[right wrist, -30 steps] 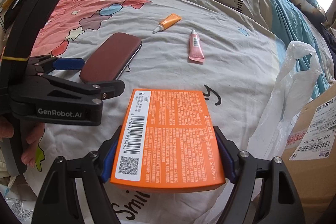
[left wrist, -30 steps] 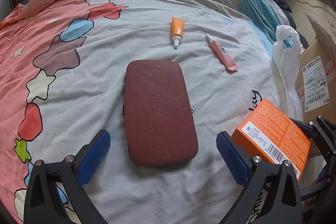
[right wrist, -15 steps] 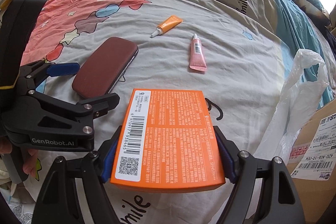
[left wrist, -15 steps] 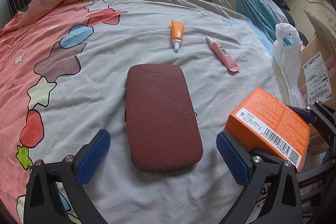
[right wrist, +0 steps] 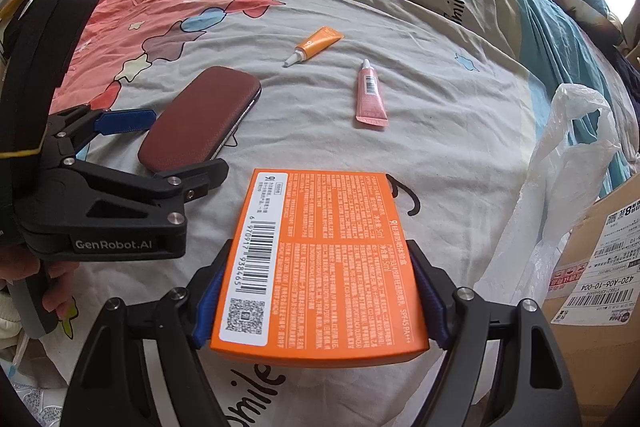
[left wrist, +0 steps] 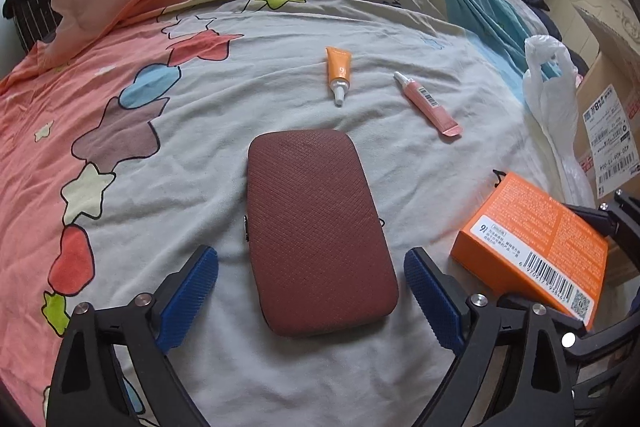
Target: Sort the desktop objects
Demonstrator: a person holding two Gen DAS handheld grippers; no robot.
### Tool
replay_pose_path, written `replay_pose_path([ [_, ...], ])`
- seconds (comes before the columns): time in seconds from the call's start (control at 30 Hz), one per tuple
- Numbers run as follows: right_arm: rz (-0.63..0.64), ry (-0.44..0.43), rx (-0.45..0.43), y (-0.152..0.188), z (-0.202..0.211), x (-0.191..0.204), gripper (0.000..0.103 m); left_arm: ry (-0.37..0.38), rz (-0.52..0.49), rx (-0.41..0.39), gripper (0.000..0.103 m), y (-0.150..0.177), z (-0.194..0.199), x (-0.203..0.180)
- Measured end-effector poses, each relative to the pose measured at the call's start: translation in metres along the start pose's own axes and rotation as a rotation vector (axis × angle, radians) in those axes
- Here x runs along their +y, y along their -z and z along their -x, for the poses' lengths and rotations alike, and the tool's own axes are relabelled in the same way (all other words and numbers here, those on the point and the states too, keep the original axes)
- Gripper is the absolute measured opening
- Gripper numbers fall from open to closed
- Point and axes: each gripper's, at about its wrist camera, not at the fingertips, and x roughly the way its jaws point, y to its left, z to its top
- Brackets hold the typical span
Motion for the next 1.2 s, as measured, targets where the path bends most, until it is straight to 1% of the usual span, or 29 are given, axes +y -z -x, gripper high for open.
replay_pose_path([
  [0.03, -0.001, 0.0, 0.0, 0.001, 0.001, 0.0, 0.076, -0.007, -0.01, -0.002, 0.081, -0.001, 0.0, 0.001],
  [0.07, -0.001, 0.001, 0.0, 0.001, 0.001, 0.001, 0.076, -0.014, -0.019, -0.004, 0.077, -0.001, 0.001, 0.002],
  [0.1, -0.002, 0.001, -0.001, 0.002, 0.002, 0.001, 0.076, -0.018, -0.025, -0.005, 0.065, -0.002, 0.003, 0.003],
  [0.13, -0.002, 0.002, -0.003, 0.003, 0.004, 0.002, 0.076, -0.022, -0.029, -0.002, 0.065, -0.003, 0.004, 0.004],
  [0.2, -0.001, 0.0, -0.008, 0.004, 0.007, 0.004, 0.076, 0.001, -0.016, 0.016, 0.065, -0.004, 0.004, 0.009],
  [0.33, 0.002, 0.006, -0.014, 0.007, 0.012, 0.006, 0.076, 0.019, 0.0, 0.02, 0.065, -0.001, 0.011, 0.015],
  [0.73, -0.008, 0.02, -0.047, 0.005, 0.028, 0.011, 0.076, -0.005, -0.048, -0.088, 0.064, 0.0, 0.06, 0.01],
  [0.83, -0.003, 0.023, -0.056, 0.005, 0.034, 0.015, 0.076, 0.012, -0.041, -0.086, 0.064, -0.001, 0.068, 0.012],
  [0.97, 0.0, 0.03, -0.071, 0.007, 0.045, 0.019, 0.076, 0.01, -0.054, -0.102, 0.062, -0.001, 0.081, 0.009],
  [1.0, 0.0, 0.032, -0.076, 0.007, 0.048, 0.02, 0.076, 0.01, -0.064, -0.099, 0.058, -0.001, 0.084, 0.008],
  [1.03, 0.0, 0.033, -0.081, 0.007, 0.051, 0.021, 0.076, 0.011, -0.073, -0.095, 0.035, -0.001, 0.086, 0.006],
  [1.07, 0.0, 0.035, -0.087, 0.007, 0.055, 0.023, 0.076, 0.003, -0.086, -0.093, 0.031, -0.001, 0.089, 0.004],
  [1.13, 0.001, 0.038, -0.096, 0.008, 0.061, 0.025, 0.076, -0.001, -0.105, -0.096, 0.031, 0.0, 0.095, 0.001],
  [1.2, 0.003, 0.039, -0.103, 0.009, 0.067, 0.028, 0.076, 0.021, -0.085, -0.102, 0.031, 0.0, 0.102, 0.002],
])
